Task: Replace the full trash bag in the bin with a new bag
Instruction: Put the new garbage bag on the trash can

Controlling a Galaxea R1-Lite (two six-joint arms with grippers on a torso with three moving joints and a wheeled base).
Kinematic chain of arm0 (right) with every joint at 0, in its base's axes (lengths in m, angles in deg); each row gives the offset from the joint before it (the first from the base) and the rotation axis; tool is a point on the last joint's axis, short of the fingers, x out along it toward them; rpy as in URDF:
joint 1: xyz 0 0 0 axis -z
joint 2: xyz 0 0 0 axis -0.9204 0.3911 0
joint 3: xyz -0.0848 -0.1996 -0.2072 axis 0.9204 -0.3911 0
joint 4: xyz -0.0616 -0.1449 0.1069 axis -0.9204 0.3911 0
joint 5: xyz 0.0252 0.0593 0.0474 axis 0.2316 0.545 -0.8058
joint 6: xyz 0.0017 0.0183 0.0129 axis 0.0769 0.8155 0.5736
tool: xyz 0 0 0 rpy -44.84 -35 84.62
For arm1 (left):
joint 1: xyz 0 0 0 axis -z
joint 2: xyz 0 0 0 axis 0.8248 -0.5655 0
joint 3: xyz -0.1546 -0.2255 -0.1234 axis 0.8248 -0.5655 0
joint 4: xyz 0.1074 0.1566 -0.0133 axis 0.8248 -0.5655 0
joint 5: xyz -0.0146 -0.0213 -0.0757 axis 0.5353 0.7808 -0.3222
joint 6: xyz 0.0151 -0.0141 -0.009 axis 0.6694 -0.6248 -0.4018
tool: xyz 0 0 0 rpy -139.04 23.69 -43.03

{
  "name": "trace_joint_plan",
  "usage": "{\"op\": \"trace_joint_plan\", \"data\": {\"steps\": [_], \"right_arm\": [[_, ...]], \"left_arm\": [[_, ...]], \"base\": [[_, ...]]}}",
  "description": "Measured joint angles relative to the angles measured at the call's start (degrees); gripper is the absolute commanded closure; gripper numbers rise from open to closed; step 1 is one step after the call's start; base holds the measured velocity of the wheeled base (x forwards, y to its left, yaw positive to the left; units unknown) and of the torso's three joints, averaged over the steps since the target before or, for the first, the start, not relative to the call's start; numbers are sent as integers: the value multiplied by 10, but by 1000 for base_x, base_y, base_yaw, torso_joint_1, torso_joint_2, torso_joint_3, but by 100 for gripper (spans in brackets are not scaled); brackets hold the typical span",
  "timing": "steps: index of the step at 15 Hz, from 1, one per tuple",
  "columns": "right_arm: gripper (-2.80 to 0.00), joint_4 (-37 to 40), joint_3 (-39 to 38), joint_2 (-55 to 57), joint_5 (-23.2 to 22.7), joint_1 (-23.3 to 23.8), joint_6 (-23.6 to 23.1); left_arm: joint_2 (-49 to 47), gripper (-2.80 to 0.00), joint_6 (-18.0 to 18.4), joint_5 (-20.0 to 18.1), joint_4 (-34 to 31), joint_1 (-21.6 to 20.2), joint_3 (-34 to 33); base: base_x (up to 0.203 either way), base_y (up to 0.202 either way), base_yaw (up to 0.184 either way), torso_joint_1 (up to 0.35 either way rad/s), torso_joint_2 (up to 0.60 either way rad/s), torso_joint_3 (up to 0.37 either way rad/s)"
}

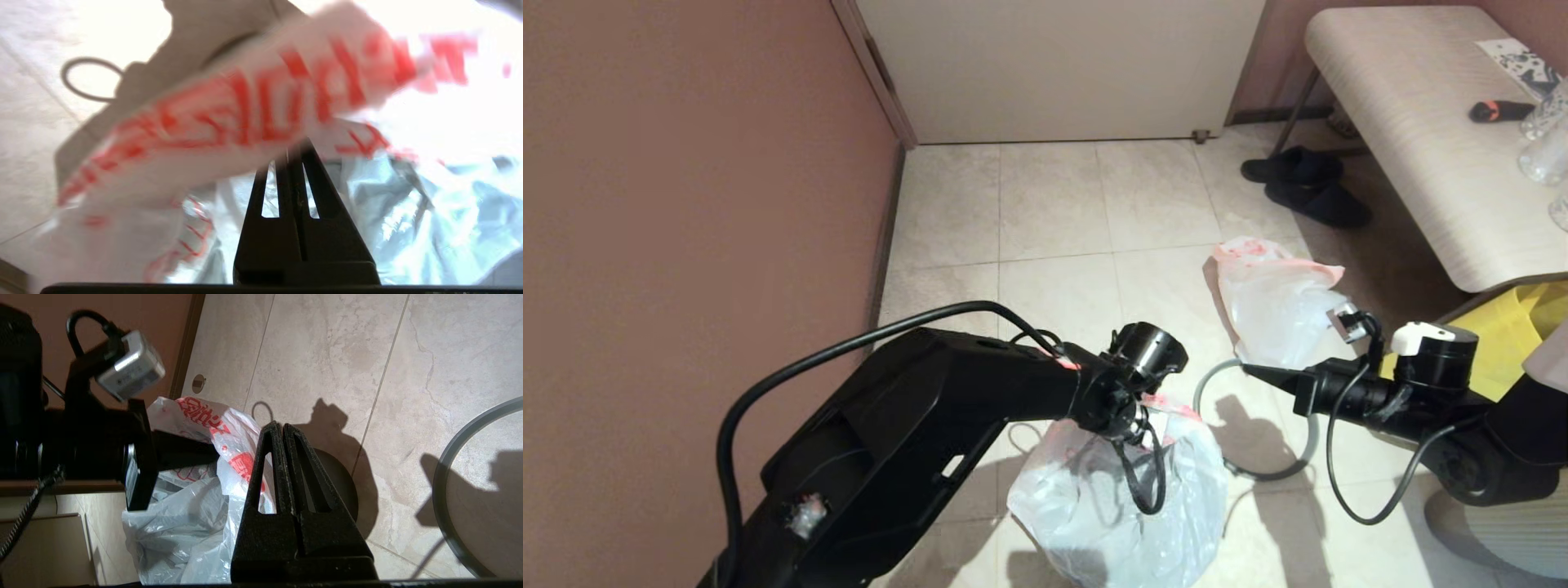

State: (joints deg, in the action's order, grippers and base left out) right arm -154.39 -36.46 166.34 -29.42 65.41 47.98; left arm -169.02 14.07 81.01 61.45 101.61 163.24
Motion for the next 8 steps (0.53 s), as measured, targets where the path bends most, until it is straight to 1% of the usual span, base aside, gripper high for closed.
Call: {"op": "trace_joint_plan", "data": {"steps": [2, 4, 5, 8], "right_arm": [[0, 0, 0, -1, -5, 6, 0], [0, 0, 1, -2, -11, 12, 0], [0, 0, 1, -3, -12, 16, 0], [0, 0, 3, -3, -14, 18, 1]], "left_arm": [[-22, 0, -1, 1, -4, 13, -1], [-44, 0, -15, 2, -4, 20, -3], [-54, 0, -24, 3, -4, 20, -4], [-80, 0, -24, 14, 0, 14, -5]], "base": [[0, 0, 0, 0, 0, 0], [0, 0, 0, 0, 0, 0], [0, 0, 0, 0, 0, 0], [0, 0, 0, 0, 0, 0]]}}
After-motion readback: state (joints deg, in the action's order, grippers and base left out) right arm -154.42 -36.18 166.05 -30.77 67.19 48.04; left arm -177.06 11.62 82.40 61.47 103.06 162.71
